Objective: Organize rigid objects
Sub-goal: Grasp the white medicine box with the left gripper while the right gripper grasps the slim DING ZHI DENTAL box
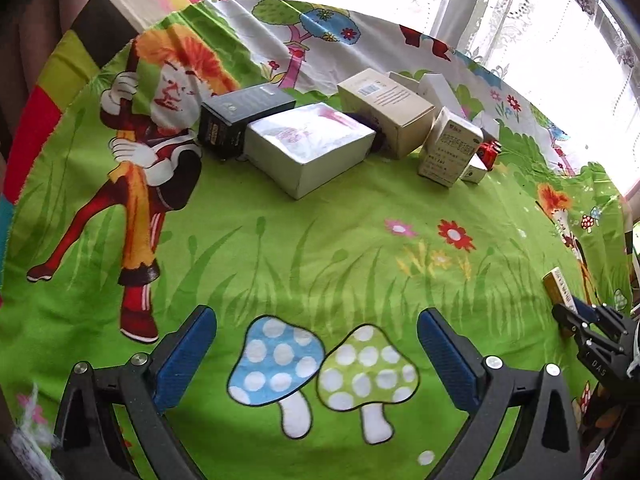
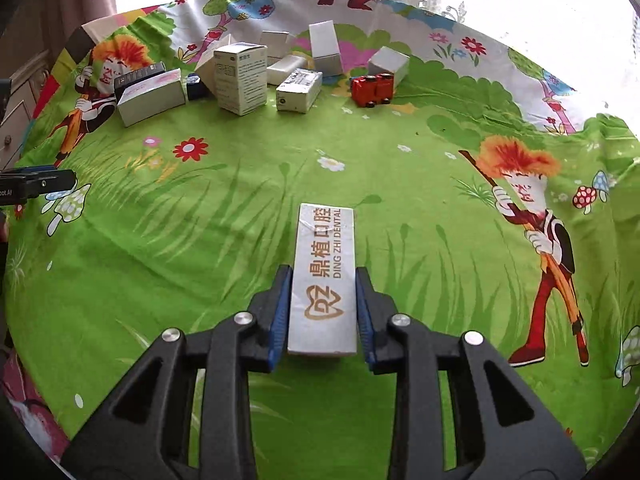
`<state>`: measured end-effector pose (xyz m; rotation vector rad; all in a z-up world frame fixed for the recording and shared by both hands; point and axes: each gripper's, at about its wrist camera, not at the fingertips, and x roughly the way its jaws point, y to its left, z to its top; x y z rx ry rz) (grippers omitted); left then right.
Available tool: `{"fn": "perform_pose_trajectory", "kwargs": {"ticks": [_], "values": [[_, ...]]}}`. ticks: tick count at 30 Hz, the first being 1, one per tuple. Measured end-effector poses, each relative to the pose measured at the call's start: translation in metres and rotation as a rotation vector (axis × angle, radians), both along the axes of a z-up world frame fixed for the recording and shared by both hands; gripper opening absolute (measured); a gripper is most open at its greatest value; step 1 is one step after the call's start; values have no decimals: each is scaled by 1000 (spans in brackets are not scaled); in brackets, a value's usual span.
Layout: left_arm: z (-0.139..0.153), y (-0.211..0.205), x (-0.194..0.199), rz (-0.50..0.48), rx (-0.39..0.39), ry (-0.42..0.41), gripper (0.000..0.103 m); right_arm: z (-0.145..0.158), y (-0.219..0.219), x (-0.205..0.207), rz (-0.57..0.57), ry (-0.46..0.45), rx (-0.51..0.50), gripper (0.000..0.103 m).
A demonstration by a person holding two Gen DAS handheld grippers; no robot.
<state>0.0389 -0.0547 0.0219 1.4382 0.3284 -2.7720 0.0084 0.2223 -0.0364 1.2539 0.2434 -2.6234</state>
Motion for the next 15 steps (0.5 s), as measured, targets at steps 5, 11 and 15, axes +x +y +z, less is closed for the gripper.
{"fn": "perform_pose_trajectory", "kwargs": {"ticks": [5, 11, 15], "values": [[52, 61, -71, -52, -76, 176, 101, 0, -10, -1, -6, 30, 30, 34], [76, 132, -164, -180, -175, 216, 92, -4, -2, 1, -6, 22, 0, 35], [59, 160, -197, -281, -230, 160, 76, -4, -1, 1, -7, 22, -4, 35]]}}
